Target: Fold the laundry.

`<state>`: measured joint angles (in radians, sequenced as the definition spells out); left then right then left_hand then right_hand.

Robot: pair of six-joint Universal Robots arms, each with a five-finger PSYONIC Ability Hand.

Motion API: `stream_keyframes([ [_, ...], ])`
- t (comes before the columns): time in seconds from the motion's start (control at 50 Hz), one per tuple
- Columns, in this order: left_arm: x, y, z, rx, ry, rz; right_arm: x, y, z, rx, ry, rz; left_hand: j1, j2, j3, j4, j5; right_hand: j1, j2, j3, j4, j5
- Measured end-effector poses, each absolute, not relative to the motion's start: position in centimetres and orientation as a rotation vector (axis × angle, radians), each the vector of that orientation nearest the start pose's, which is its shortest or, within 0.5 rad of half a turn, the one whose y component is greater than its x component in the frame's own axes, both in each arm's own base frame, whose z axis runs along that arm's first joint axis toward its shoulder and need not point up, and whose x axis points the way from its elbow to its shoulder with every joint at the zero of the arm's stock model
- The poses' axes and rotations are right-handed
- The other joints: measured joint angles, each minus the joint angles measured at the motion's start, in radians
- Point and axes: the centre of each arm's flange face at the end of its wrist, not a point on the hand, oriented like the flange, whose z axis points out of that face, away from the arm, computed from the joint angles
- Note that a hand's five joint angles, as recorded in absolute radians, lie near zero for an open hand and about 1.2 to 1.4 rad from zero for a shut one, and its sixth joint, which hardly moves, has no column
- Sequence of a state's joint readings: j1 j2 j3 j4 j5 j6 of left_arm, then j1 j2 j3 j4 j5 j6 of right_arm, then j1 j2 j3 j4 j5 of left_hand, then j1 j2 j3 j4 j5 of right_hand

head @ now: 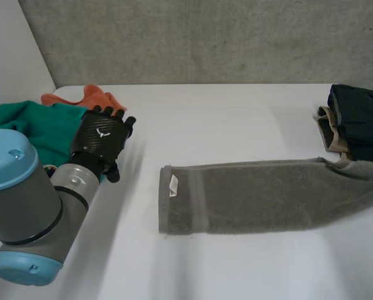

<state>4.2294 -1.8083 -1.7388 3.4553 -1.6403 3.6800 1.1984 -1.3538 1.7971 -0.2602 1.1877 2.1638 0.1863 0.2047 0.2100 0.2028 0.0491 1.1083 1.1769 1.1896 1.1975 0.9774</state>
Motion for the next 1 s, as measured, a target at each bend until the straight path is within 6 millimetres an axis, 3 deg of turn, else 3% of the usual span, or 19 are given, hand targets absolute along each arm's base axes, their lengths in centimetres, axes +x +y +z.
stream_keyframes([
  [0.12,-26.5,-23.9,22.1,1.022,1.977,-2.088,13.5,-32.6,22.6,1.126,-1.702,1.831,0.000,0.000,0.000,0.000,0.000,0.000,0.000,0.000,0.000,0.009],
  [0.16,-26.5,-23.7,22.6,1.014,1.966,-2.101,18.7,-30.2,23.3,1.264,-1.623,1.976,0.000,0.000,0.000,0.000,0.000,0.000,0.000,0.000,0.000,0.009],
  [0.18,-26.4,-23.7,22.6,1.012,1.964,-2.104,19.6,-29.7,23.4,1.293,-1.607,2.002,0.000,0.000,0.000,0.000,0.000,0.000,0.000,0.000,0.000,0.009],
  [0.22,-26.4,-23.6,22.8,1.008,1.959,-2.110,23.5,-27.3,23.3,1.420,-1.536,2.106,0.000,0.000,0.000,0.000,0.000,0.000,0.000,0.000,0.000,0.009],
  [0.24,-26.3,-23.5,22.9,1.007,1.957,-2.112,25.7,-25.7,23.0,1.500,-1.494,2.157,0.000,0.000,0.000,0.000,0.000,0.000,0.000,0.000,0.000,0.009],
  [0.28,-26.3,-23.4,22.9,1.008,1.957,-2.112,27.0,-24.7,22.7,1.552,-1.471,2.184,0.000,0.000,0.000,0.000,0.000,0.000,0.000,0.000,0.000,0.009],
  [0.3,-26.2,-23.3,22.9,1.009,1.958,-2.111,29.7,-22.3,21.7,1.674,-1.417,2.233,0.000,0.000,0.000,0.000,0.000,0.000,0.000,0.000,0.000,0.009],
  [0.34,-26.2,-23.1,22.8,1.012,1.961,-2.107,32.6,-19.3,20.0,1.824,-1.356,2.257,0.000,0.000,0.000,0.000,0.000,0.000,0.000,0.000,0.000,0.009],
  [0.44,-26.1,-22.8,22.4,1.024,1.974,-2.093,35.8,-14.3,15.8,2.100,-1.270,2.175,0.000,0.000,0.000,0.000,0.000,0.000,0.000,0.000,0.000,0.009],
  [0.46,-26.1,-22.8,22.4,1.026,1.975,-2.092,36.0,-13.7,15.1,2.135,-1.262,2.150,0.000,0.000,0.000,0.000,0.000,-0.002,-0.003,-0.003,-0.002,0.009],
  [0.54,-26.3,-22.7,22.3,1.032,1.975,-2.093,36.1,-12.6,13.0,2.215,-1.278,2.037,0.000,0.000,0.000,0.000,0.000,-0.489,-0.564,-0.561,-0.567,-0.543],
  [0.58,-26.4,-22.7,22.5,1.034,1.968,-2.105,35.9,-12.8,13.1,2.195,-1.311,2.022,0.000,0.000,0.000,0.000,0.000,-0.753,-0.830,-0.825,-0.834,-0.807],
  [0.62,-26.7,-22.7,22.8,1.036,1.955,-2.124,35.6,-13.3,13.9,2.141,-1.363,2.037,0.000,0.000,0.000,0.000,0.000,-0.867,-0.952,-0.948,-0.955,-0.914],
  [0.72,-27.9,-22.4,24.2,1.039,1.909,-2.209,33.4,-15.8,18.1,1.848,-1.647,2.175,0.000,0.000,0.000,0.000,0.000,-0.881,-0.970,-0.979,-0.987,-0.930],
  [0.8,-29.3,-21.7,25.1,1.049,1.891,-2.291,30.7,-17.4,19.7,1.610,-1.948,2.218,0.000,0.000,0.000,0.000,0.000,-0.881,-0.970,-0.979,-0.987,-0.930],
  [0.88,-30.6,-21.1,25.2,1.072,1.905,-2.339,27.6,-18.9,18.9,1.434,-2.198,2.102,0.000,0.000,0.000,0.000,0.000,-0.881,-0.970,-0.979,-0.987,-0.930],
  [1.0,-33.1,-19.8,23.7,1.170,1.951,-2.347,23.6,-20.9,15.8,1.360,-2.295,1.823,0.000,0.000,0.000,0.000,0.000,-0.779,-0.837,-0.851,-0.868,-0.816],
])
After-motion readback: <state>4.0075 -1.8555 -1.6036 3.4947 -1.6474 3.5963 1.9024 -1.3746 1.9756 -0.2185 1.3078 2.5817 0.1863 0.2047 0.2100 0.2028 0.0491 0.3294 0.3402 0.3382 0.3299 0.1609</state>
